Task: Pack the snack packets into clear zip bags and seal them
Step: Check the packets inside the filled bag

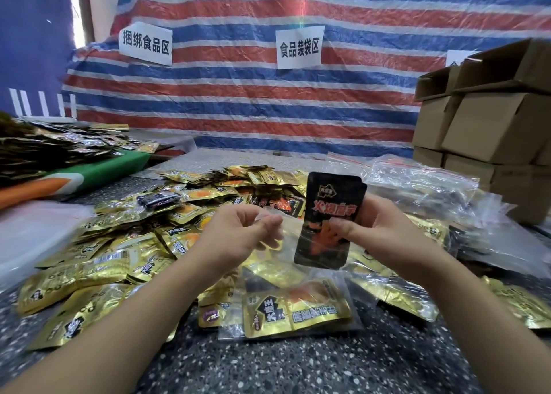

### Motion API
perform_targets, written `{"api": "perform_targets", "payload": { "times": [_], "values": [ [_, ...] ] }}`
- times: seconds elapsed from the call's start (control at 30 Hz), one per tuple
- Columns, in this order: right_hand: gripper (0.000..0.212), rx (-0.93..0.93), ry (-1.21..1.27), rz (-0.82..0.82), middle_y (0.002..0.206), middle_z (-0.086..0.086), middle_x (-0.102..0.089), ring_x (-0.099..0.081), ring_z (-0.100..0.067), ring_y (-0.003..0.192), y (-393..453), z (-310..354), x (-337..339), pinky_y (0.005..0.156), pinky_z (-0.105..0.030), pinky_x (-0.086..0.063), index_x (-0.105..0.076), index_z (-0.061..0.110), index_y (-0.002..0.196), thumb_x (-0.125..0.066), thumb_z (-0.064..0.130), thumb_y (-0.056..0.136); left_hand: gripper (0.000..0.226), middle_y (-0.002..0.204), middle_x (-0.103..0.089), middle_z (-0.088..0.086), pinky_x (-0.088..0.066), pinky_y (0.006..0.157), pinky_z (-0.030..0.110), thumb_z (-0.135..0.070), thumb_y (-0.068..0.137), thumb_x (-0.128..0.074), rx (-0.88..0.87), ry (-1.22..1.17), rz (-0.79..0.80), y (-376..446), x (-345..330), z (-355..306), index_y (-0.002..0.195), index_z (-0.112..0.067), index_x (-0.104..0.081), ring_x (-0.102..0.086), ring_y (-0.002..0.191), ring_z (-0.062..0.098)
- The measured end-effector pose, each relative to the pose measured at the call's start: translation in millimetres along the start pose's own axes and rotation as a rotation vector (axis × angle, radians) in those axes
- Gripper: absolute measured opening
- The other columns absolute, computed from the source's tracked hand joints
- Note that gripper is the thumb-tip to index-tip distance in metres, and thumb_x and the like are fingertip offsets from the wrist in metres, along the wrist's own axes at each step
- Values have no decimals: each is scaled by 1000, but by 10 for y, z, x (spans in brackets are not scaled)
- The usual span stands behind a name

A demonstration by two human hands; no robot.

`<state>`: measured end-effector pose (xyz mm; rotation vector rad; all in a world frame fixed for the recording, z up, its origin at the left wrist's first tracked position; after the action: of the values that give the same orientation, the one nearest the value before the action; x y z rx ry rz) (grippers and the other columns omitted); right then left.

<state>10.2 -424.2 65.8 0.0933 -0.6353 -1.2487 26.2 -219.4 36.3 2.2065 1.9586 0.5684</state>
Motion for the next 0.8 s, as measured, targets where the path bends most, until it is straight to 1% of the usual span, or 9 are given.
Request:
{"api": "perform_targets", "payload": {
  "times": [0.1,0.17,0.23,0.3,0.37,0.43,0.53,0.63,0.8],
  "values": [
    [27,5,-182,-21,100,6,-74,-70,-11,96,9,-18,-29,82,-35,-57,-58,26,114,-64,9,93,25,76,-75,10,-53,57,21,-20,94,-60,-14,0,3,-10,-30,-26,77,-6,-73,-69,63,15],
    [36,33,-230,-61,100,11,-72,-71,-9,95,16,15,-62,79,-37,-60,-53,35,116,-65,11,93,29,76,-75,10,-52,56,20,-22,94,-59,-17,-18,-5,-12,-33,-37,76,-5,-73,-69,63,16],
    [39,71,-187,-41,103,14,-71,-72,-9,94,15,41,-121,75,-32,-61,-53,40,114,-63,9,93,30,76,-75,11,-53,55,20,-27,92,-58,-18,-51,-19,-14,-21,-43,77,-5,-73,-70,63,17],
    [40,83,-119,-41,105,14,-71,-73,-11,92,5,42,-130,71,-28,-61,-54,38,115,-61,5,93,32,76,-75,10,-53,55,20,-32,89,-57,-27,-74,-25,-18,-24,-48,76,-7,-72,-70,63,18],
    [44,75,-48,-75,103,9,-72,-75,-16,87,0,48,-107,65,-30,-61,-53,38,114,-62,2,91,33,75,-75,9,-53,55,21,-34,88,-56,-37,-90,-33,-22,-23,-44,76,-8,-72,-71,64,19],
    [47,84,-24,-112,101,3,-71,-75,-20,85,-6,64,-72,64,-34,-62,-53,40,111,-64,1,88,34,75,-76,8,-53,55,22,-38,84,-56,-48,-106,-40,-21,-17,-42,76,-9,-72,-71,64,19],
    [47,97,-146,-44,104,9,-72,-74,-17,89,-18,99,-95,70,-38,-63,-60,38,114,-65,-2,90,35,74,-75,8,-53,54,21,-41,81,-57,-60,-121,-47,-18,-7,-46,74,-11,-72,-72,63,18],
    [53,70,-324,44,108,16,-71,-72,-11,96,-30,106,-154,81,-43,-61,-59,46,122,-62,1,94,39,72,-75,9,-54,55,22,-43,81,-56,-80,-100,-34,-19,-20,-61,71,-9,-74,-72,64,19],
    [53,65,-390,47,108,16,-70,-69,-10,99,-30,134,-163,83,-45,-60,-55,54,125,-58,9,97,39,76,-76,9,-53,54,22,-41,81,-56,-91,-112,-35,-16,-20,-59,76,-8,-75,-73,68,21]
  ]
}}
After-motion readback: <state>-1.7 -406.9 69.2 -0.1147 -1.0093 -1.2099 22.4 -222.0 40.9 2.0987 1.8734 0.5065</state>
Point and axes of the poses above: each hand's wrist, its own y-axis towards the middle knuckle, its own x-axis out of the back of the hand, z = x × y, the point moved 6 cm from there along y, towards the middle knuckle
